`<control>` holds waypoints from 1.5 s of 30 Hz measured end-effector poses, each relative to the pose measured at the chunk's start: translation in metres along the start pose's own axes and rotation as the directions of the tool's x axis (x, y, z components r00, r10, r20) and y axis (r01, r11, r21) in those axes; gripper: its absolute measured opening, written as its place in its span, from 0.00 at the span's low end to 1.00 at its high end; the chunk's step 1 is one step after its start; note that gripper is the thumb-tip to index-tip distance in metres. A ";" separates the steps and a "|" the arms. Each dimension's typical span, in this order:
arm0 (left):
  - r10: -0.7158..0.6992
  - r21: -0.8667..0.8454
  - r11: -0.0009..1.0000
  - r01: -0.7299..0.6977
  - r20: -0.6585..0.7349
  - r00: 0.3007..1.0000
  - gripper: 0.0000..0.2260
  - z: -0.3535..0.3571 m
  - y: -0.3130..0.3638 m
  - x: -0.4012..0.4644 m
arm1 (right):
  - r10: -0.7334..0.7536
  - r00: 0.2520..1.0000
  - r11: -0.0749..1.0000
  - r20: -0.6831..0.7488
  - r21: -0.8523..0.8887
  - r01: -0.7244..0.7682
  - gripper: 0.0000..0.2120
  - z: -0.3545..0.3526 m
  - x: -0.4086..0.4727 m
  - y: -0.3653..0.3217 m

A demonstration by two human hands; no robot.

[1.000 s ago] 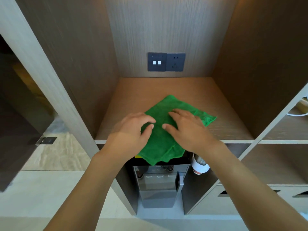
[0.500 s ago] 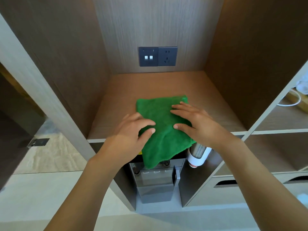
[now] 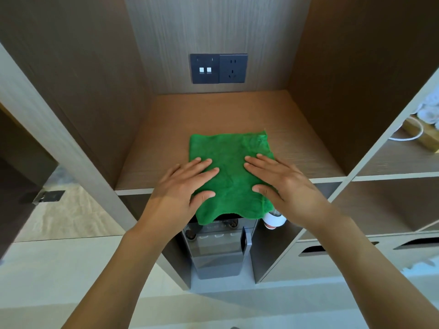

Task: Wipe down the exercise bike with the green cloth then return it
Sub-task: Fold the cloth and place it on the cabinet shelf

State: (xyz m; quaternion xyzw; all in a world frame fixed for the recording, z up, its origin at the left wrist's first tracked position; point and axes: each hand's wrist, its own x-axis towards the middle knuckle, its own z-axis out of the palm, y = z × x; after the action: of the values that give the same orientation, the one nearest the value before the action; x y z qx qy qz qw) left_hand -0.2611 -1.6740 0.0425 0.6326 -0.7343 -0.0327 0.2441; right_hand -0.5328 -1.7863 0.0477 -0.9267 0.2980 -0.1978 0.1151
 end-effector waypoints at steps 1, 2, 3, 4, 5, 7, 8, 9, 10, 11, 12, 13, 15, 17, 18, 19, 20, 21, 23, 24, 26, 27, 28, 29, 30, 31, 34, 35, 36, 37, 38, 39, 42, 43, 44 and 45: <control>0.019 0.018 1.000 -0.018 -0.051 0.999 0.22 0.004 0.001 -0.003 | -0.020 0.999 1.000 -0.041 -0.025 0.019 0.24 0.003 -0.002 -0.001; 0.031 0.028 0.999 -0.028 -0.095 0.995 0.20 0.007 0.001 -0.005 | -0.038 0.996 0.999 -0.086 -0.043 0.034 0.23 0.006 -0.005 -0.002; 0.035 0.030 0.999 -0.032 -0.130 0.991 0.19 0.010 0.002 -0.006 | -0.053 0.991 0.997 -0.124 -0.056 0.047 0.23 0.009 -0.006 -0.002; 0.036 0.029 0.999 -0.031 -0.157 0.987 0.19 0.013 0.002 -0.008 | -0.066 0.986 0.996 -0.154 -0.066 0.057 0.23 0.012 -0.008 -0.003; 0.035 0.028 0.999 -0.031 -0.180 0.983 0.19 0.015 0.001 -0.009 | -0.080 0.981 0.995 -0.178 -0.072 0.068 0.22 0.014 -0.009 -0.002; 0.049 0.034 0.999 -0.043 -0.234 0.971 0.19 0.020 0.001 -0.013 | -0.106 0.969 0.993 -0.221 -0.078 0.091 0.22 0.018 -0.013 0.000; 0.060 0.038 0.998 -0.052 -0.265 0.962 0.18 0.022 0.000 -0.015 | -0.116 0.963 0.992 -0.242 -0.078 0.100 0.22 0.020 -0.015 0.001; 0.071 0.041 0.997 -0.061 -0.296 0.953 0.18 0.025 0.000 -0.016 | -0.121 0.957 0.992 -0.263 -0.075 0.105 0.21 0.022 -0.016 0.002; 0.081 0.046 0.997 -0.069 -0.326 0.942 0.17 0.027 -0.001 -0.017 | -0.123 0.951 0.992 -0.283 -0.072 0.107 0.21 0.024 -0.016 0.002; 0.088 0.053 0.996 -0.074 -0.353 0.931 0.16 0.029 -0.001 -0.017 | -0.124 0.946 0.992 -0.300 -0.070 0.108 0.20 0.025 -0.016 0.003; 0.093 0.061 0.995 -0.076 -0.378 0.921 0.16 0.030 -0.002 -0.017 | -0.125 0.941 0.992 -0.313 -0.070 0.109 0.20 0.026 -0.015 0.003; 0.098 0.074 0.994 -0.075 -0.397 0.912 0.15 0.031 -0.002 -0.016 | -0.127 0.938 0.991 -0.323 -0.072 0.109 0.20 0.027 -0.014 0.003; 0.113 0.096 0.992 -0.079 -0.419 0.901 0.14 0.032 -0.002 -0.015 | -0.134 0.934 0.990 -0.332 -0.077 0.114 0.20 0.027 -0.014 0.003; 0.132 0.107 0.990 -0.095 -0.426 0.895 0.12 0.031 -0.001 -0.014 | -0.144 0.928 0.989 -0.343 -0.087 0.121 0.18 0.026 -0.015 0.002; 0.138 0.109 0.989 -0.101 -0.427 0.894 0.11 0.029 0.001 -0.014 | -0.146 0.924 0.988 -0.354 -0.090 0.122 0.16 0.024 -0.015 0.001; 0.134 0.102 0.990 -0.099 -0.430 0.893 0.10 0.027 0.004 -0.015 | -0.146 0.919 0.989 -0.367 -0.091 0.121 0.15 0.022 -0.015 -0.001; 0.118 0.082 0.992 -0.091 -0.436 0.892 0.10 0.024 0.007 -0.015 | -0.142 0.913 0.989 -0.382 -0.087 0.117 0.13 0.019 -0.015 -0.004; 0.090 0.049 0.996 -0.076 -0.446 0.891 0.09 0.019 0.012 -0.014 | -0.129 0.909 0.991 -0.396 -0.074 0.108 0.12 0.014 -0.015 -0.007; 0.020 -0.048 0.998 -0.048 -0.459 0.888 0.10 0.006 0.024 -0.014 | -0.077 0.908 0.997 -0.411 -0.006 0.082 0.11 0.001 -0.013 -0.016; -0.007 -0.104 0.994 -0.046 -0.458 0.889 0.10 -0.002 0.031 -0.013 | -0.054 0.907 0.996 -0.417 0.044 0.079 0.10 -0.008 -0.012 -0.020; -0.028 -0.204 0.976 -0.078 -0.472 0.881 0.10 -0.021 0.042 -0.010 | -0.035 0.899 0.982 -0.437 0.153 0.112 0.09 -0.027 -0.008 -0.027; -0.032 -0.246 0.964 -0.102 -0.489 0.872 0.09 -0.032 0.047 -0.007 | -0.037 0.890 0.973 -0.455 0.188 0.136 0.08 -0.038 -0.005 -0.030; -0.041 -0.291 0.949 -0.124 -0.502 0.864 0.09 -0.042 0.049 -0.003 | -0.039 0.879 0.965 -0.476 0.211 0.157 0.08 -0.047 -0.002 -0.031; -0.050 -0.329 0.934 -0.141 -0.509 0.859 0.08 -0.051 0.049 0.003 | -0.035 0.869 0.958 -0.494 0.230 0.170 0.09 -0.056 0.003 -0.032; -0.058 -0.354 0.923 -0.147 -0.508 0.859 0.09 -0.059 0.048 0.010 | -0.019 0.865 0.954 -0.502 0.251 0.166 0.09 -0.063 0.010 -0.031; -0.070 -0.371 0.918 -0.141 -0.501 0.863 0.09 -0.065 0.044 0.020 | 0.008 0.866 0.949 -0.500 0.277 0.151 0.10 -0.068 0.018 -0.029; -0.161 -0.393 0.919 -0.016 -0.413 0.897 0.13 -0.070 0.028 0.054 | 0.131 0.898 0.942 -0.421 0.336 0.020 0.11 -0.071 0.051 -0.016; -0.194 -0.343 0.937 0.064 -0.363 0.911 0.15 -0.067 0.022 0.063 | 0.175 0.911 0.953 -0.373 0.296 -0.061 0.13 -0.068 0.060 -0.011; -0.219 -0.264 0.955 0.135 -0.319 0.922 0.17 -0.064 0.017 0.068 | 0.209 0.924 0.966 -0.321 0.213 -0.145 0.17 -0.063 0.067 -0.008; -0.222 -0.199 0.966 0.168 -0.294 0.930 0.18 -0.061 0.012 0.069 | 0.225 0.934 0.973 -0.277 0.122 -0.198 0.20 -0.059 0.069 -0.007; -0.206 -0.175 0.971 0.161 -0.281 0.937 0.18 -0.058 0.010 0.067 | 0.218 0.942 0.976 -0.255 0.075 -0.206 0.22 -0.055 0.068 -0.008; -0.181 -0.188 0.973 0.135 -0.256 0.950 0.18 -0.054 0.008 0.063 | 0.193 0.952 0.981 -0.237 0.083 -0.178 0.21 -0.051 0.065 -0.010; -0.099 -0.222 0.971 0.092 -0.020 0.995 0.19 -0.034 0.011 0.046 | 0.051 0.996 0.988 -0.069 0.151 -0.040 0.18 -0.036 0.050 -0.020; -0.079 -0.222 0.971 0.090 0.055 0.995 0.20 -0.026 0.011 0.041 | 0.015 1.000 0.986 0.001 0.166 -0.015 0.18 -0.030 0.047 -0.022; -0.065 -0.226 0.970 0.085 0.094 0.993 0.21 -0.020 0.009 0.037 | -0.001 0.999 0.986 0.047 0.168 -0.007 0.18 -0.024 0.044 -0.023; -0.056 -0.238 0.968 0.080 0.105 0.993 0.21 -0.015 0.006 0.035 | -0.001 0.998 0.988 0.069 0.155 -0.009 0.18 -0.020 0.042 -0.023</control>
State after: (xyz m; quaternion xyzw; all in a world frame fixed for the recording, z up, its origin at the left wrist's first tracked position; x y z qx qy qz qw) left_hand -0.2635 -1.7015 0.0690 0.6205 -0.7138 -0.1611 0.2821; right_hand -0.4985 -1.7952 0.0856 -0.9206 0.2794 -0.1882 0.1975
